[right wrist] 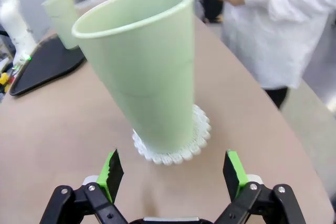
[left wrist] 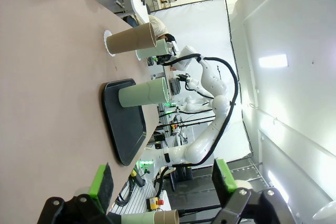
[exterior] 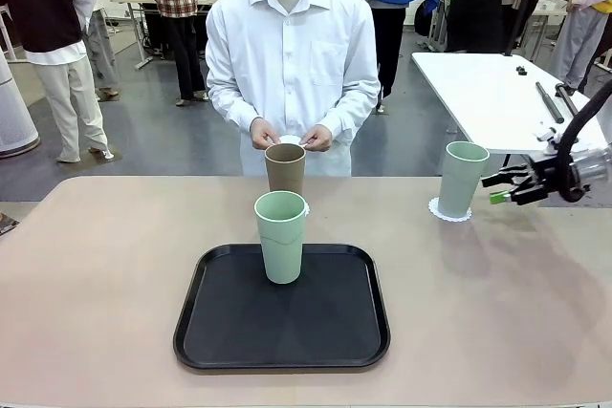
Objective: Place coasters on the table and set cups on them.
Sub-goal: Take one Reusable plastic cup from the Flat Tray and place it on a coaster set by the human.
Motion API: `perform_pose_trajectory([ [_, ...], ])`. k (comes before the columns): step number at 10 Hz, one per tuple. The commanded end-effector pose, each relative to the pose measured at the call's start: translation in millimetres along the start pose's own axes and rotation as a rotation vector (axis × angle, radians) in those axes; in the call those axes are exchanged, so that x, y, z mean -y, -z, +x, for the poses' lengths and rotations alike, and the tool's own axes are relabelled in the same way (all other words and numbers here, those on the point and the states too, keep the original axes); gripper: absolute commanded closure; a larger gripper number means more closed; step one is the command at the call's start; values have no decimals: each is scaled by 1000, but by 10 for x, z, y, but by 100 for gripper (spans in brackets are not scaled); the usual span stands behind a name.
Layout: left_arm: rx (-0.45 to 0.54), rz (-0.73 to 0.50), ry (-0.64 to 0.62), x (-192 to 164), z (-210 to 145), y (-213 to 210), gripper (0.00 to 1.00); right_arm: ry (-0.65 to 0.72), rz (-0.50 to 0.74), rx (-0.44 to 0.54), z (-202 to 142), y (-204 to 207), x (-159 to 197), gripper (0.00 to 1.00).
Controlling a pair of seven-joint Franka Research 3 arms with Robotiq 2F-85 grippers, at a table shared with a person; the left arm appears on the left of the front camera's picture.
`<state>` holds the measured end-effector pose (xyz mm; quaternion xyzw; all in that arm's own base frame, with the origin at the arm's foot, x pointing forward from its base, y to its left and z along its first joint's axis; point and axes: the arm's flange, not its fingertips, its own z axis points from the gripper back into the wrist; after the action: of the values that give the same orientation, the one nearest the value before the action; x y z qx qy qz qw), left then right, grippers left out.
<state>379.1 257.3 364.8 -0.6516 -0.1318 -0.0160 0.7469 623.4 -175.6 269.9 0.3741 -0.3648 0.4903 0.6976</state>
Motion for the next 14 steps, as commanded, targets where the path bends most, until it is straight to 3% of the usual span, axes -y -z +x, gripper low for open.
perform_pose_trajectory([
  [1,4,-8,13,18,3,-15,0,84,-105,-78,338,-264,-354,0],
  [2,4,-8,13,18,3,-15,0,117,-130,-72,564,-401,-533,0],
  [4,4,-8,13,18,3,-15,0,200,-213,-151,1051,-533,-958,0],
  [7,4,-8,13,18,3,-15,0,411,-350,-441,1834,-347,-1629,0],
  [8,4,-8,13,18,3,-15,0,419,-386,-562,2017,-228,-1838,0],
  [10,4,-8,13,18,3,-15,0,449,-451,-679,2314,-6,-2067,0],
  [14,4,-8,13,18,3,-15,0,538,-509,-782,2719,285,-2160,0],
])
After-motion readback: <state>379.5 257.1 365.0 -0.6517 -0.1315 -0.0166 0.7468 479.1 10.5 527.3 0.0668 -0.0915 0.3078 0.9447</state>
